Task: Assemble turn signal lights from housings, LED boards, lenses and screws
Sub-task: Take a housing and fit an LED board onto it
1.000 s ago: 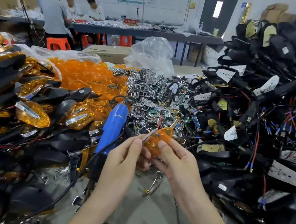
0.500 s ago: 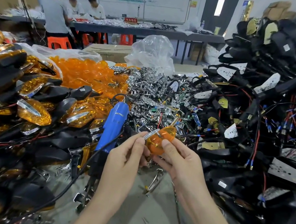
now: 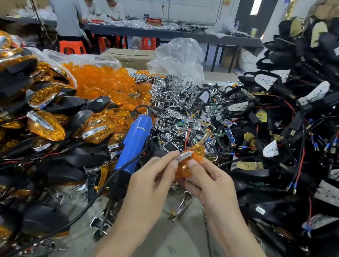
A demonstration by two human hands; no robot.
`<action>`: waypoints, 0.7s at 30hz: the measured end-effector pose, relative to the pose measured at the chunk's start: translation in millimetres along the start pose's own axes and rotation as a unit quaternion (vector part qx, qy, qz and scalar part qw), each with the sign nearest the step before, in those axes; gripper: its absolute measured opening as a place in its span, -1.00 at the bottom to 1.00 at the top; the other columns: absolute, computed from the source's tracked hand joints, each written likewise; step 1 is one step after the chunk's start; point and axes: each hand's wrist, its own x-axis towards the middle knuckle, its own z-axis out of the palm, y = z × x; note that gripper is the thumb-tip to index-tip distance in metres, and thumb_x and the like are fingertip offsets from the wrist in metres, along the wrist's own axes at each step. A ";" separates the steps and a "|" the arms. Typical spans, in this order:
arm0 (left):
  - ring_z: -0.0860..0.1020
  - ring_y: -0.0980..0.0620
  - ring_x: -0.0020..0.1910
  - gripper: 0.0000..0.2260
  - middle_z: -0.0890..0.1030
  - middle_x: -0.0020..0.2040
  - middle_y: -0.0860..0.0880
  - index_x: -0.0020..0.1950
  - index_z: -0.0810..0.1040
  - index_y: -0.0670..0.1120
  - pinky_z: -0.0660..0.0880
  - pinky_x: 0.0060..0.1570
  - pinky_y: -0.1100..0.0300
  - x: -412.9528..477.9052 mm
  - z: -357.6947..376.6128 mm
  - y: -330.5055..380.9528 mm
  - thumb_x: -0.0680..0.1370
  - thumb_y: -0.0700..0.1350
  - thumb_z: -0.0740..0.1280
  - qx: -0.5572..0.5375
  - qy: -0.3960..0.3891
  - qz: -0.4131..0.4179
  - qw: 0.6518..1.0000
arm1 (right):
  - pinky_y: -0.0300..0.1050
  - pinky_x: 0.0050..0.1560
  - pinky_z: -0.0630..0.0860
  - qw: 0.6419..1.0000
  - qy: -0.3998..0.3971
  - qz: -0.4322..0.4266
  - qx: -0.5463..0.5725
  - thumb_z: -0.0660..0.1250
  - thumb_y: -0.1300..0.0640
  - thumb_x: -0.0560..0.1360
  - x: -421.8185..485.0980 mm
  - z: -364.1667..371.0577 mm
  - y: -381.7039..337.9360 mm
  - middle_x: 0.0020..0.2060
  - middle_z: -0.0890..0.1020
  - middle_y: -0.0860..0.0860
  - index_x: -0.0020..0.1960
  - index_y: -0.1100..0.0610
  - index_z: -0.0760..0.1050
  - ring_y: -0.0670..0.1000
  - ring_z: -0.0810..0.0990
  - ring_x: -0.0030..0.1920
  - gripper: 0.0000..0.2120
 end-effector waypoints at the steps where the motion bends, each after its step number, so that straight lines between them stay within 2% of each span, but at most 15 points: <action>1: 0.61 0.22 0.01 -0.77 0.63 0.02 0.22 0.17 0.53 0.36 0.47 -0.01 0.45 -0.4 0.4 1.0 0.62 0.02 0.28 0.019 -0.001 0.016 1.000 | -0.08 0.05 0.66 1.000 0.000 -0.001 0.002 0.32 0.18 0.64 0.0 -0.2 -0.4 0.02 0.75 0.18 0.10 0.05 0.73 0.15 0.74 0.08 -0.79; 4: 0.60 0.17 0.01 -0.77 0.61 0.01 0.18 0.23 0.57 0.27 0.48 -0.03 0.41 -1.2 2.8 -0.2 0.64 0.00 0.27 0.044 0.003 0.044 0.998 | -0.07 0.02 0.66 1.000 0.009 -0.004 0.021 0.39 0.05 0.58 -1.2 1.9 -3.0 0.01 0.75 0.19 0.08 0.08 0.73 0.14 0.74 0.05 -0.81; 7: 0.61 0.09 -0.02 -0.77 0.57 0.00 0.15 0.26 0.61 0.16 0.53 -0.06 0.27 -2.6 5.3 -3.2 0.64 0.01 0.27 0.056 0.010 0.051 0.997 | -0.06 -0.05 0.67 0.999 0.023 -0.012 0.035 0.47 -0.13 0.40 -1.7 3.5 -3.9 0.03 0.74 0.19 0.07 0.09 0.72 0.13 0.75 0.00 -0.63; 13: 0.60 0.03 0.03 -0.76 0.48 0.14 0.12 0.25 0.64 0.07 0.58 0.00 0.14 -4.0 8.5 -4.9 0.61 0.00 0.31 0.048 0.012 0.040 0.998 | -0.03 -0.14 0.67 0.998 0.038 -0.023 0.045 0.50 -0.04 0.37 -1.6 1.1 -3.2 -0.07 0.75 0.13 0.10 0.11 0.66 0.15 0.74 -0.10 -0.65; 16: 0.61 0.06 0.03 -0.75 0.52 0.14 0.16 0.26 0.59 0.18 0.59 0.03 0.09 -5.1 9.5 -3.0 0.60 0.06 0.31 0.013 -0.006 0.016 1.000 | -0.05 -0.16 0.66 0.997 0.040 -0.017 0.059 0.49 -0.01 0.38 -1.3 1.0 -4.1 -0.06 0.75 0.13 0.03 0.02 0.69 0.11 0.74 -0.12 -0.75; 19: 0.64 0.08 -0.02 -0.73 0.62 0.10 0.14 0.27 0.53 0.21 0.62 0.01 0.00 -5.9 10.6 -1.0 0.58 0.10 0.33 -0.074 -0.020 -0.056 0.996 | -0.08 -0.15 0.67 0.996 0.032 -0.006 0.085 0.47 0.03 0.40 -1.0 -0.8 -4.4 -0.01 0.75 0.18 0.05 0.03 0.68 0.12 0.75 -0.07 -0.76; 21: 0.65 0.11 -0.08 -0.75 0.66 0.03 0.15 0.24 0.54 0.19 0.63 -0.05 0.08 -4.4 9.5 0.1 0.56 0.12 0.35 -0.106 -0.027 -0.078 0.991 | -0.10 -0.15 0.66 0.995 0.023 -0.003 0.100 0.46 0.04 0.42 -1.7 -1.7 -5.8 0.00 0.75 0.18 0.03 0.01 0.70 0.11 0.75 -0.07 -0.80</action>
